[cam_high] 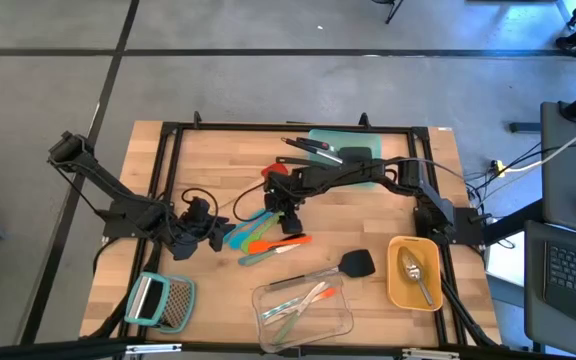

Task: Pick & Place Kitchen Items
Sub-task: Put the green spatula into the green bin

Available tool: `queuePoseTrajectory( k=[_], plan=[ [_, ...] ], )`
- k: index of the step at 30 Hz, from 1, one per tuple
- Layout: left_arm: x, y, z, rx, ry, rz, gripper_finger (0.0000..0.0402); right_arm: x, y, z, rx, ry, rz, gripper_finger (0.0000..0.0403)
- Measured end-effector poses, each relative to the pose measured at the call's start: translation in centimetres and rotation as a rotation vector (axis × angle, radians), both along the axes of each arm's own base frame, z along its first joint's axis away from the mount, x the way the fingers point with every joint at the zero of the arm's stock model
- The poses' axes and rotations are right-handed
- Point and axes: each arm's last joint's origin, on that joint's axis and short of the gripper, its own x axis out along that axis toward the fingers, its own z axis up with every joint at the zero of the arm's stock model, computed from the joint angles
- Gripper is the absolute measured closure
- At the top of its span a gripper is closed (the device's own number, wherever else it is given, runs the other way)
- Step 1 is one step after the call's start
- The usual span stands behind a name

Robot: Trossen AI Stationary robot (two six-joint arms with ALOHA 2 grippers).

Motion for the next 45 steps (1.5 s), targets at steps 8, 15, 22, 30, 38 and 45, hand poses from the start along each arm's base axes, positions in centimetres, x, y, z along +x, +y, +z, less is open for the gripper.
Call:
queuePoseTrajectory(
  k=[8,15,22,30,38,45],
  plan=[
    [0.0,0.0,0.0,0.003,-0.005,0.008,0.0217,0.0,-0.1,0.0,-0.011,0.001,-0.005,0.0259],
    [0.0,0.0,0.0,0.003,-0.005,0.007,0.0217,-0.1,-0.1,-0.2,-0.014,0.008,0.007,0.0300],
    [0.0,0.0,0.0,-0.006,-0.008,0.013,0.0217,0.0,0.4,-0.7,0.017,0.010,0.069,0.0285],
    [0.0,0.0,0.0,-0.010,-0.009,0.016,0.0217,-0.1,0.8,-0.8,-0.002,0.013,0.088,0.0258],
    [0.0,0.0,0.0,-0.015,-0.010,0.019,0.0217,-0.1,0.8,-1.2,0.008,0.024,0.100,0.0281],
    [-0.1,0.1,-0.1,-0.016,0.008,0.019,0.0217,-0.1,0.9,-1.2,0.015,0.024,0.103,0.0301]
  ],
)
